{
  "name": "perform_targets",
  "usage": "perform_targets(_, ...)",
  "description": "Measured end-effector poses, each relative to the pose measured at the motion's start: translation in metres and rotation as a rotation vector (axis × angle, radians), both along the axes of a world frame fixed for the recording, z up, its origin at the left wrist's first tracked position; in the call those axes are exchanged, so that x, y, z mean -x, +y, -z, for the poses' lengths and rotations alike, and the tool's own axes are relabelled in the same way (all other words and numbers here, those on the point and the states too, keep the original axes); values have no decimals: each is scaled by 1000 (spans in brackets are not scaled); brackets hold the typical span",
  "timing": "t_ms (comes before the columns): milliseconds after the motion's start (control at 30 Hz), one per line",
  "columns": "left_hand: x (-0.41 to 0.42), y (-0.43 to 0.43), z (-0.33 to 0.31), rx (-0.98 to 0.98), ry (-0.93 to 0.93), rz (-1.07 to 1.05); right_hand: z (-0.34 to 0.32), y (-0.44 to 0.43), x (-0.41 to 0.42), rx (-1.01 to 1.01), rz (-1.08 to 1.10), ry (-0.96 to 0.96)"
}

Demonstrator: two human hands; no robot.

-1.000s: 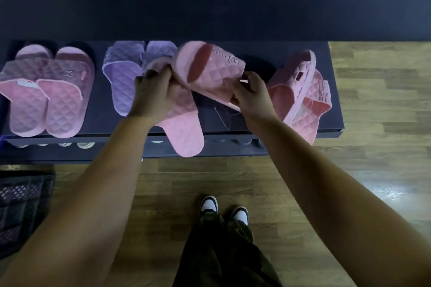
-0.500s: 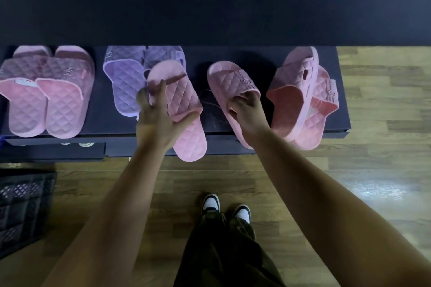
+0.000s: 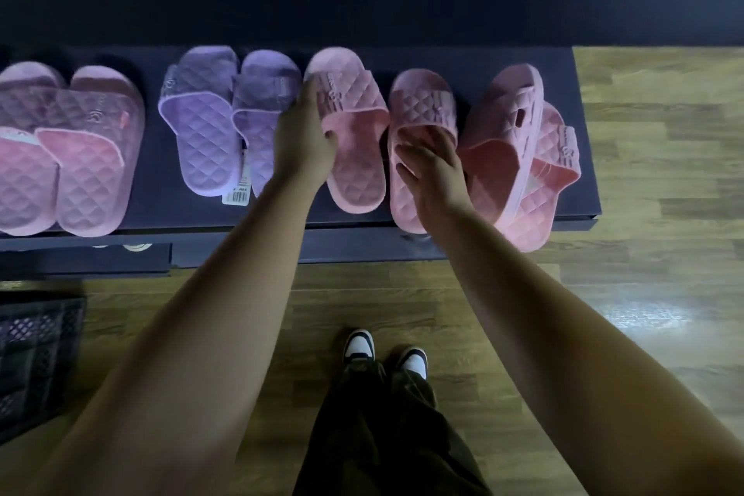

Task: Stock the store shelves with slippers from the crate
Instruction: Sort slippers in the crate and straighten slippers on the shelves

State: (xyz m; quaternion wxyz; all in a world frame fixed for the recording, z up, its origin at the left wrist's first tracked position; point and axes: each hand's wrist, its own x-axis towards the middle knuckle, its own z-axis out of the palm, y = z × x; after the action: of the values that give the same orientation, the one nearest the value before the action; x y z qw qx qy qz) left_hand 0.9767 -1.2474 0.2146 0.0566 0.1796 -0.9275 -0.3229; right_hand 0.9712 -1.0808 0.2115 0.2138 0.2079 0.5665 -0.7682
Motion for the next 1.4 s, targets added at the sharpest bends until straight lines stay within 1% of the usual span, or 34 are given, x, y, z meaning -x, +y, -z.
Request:
perform_targets(133,-10,3,24,4,-24,87,3,-3,2,-120,-31,5)
perform_targets(200,-16,2,34,7,-16,101,4,-1,4,-148,-27,10)
perform_targets(467,-25,-16,40,32,-68,177,0,-1,10,33,-97,20)
perform_targets(500,-26,-14,41,39,-73,168,-2,-1,9,0,-125,9)
perform_targets(600,-29,-1,36,143,-28,110,-15,3,6,-236,-197,50)
perform_targets(667,-30,12,27,170,71,95,-32,13,5,-338,-190,139)
perform_targets(700,-30,19,20,155,125,95,-44,20,5,-354,-194,194)
perform_targets(800,-28,52,-4,13,252,88,-72,52,6,-269,-128,295)
perform_targets(867,-26,79,-18,-127,257,93,-76,80,9,-278,-21,316)
perform_targets(967,-21,123,-25,-236,211,138,-57,127,10,-518,51,349)
perform_targets(1033,-16,149,-24,-303,118,130,-30,159,12,-711,50,382)
perform_targets(1133,-6,178,-14,-516,-5,54,6,195,16,-980,24,381)
perform_targets(1167,-2,185,-10,-573,-29,25,14,202,17,-1021,8,374)
perform_targets(1233,5,195,-6,-643,-38,-49,30,212,22,-1032,-44,381)
perform_targets(1333,16,208,-8,-756,1,-191,37,218,34,-1035,-139,318)
perform_targets(1367,18,212,-10,-738,25,-211,36,219,39,-1066,-174,306)
perform_targets(1400,20,215,-13,-672,49,-217,36,222,45,-1103,-197,313)
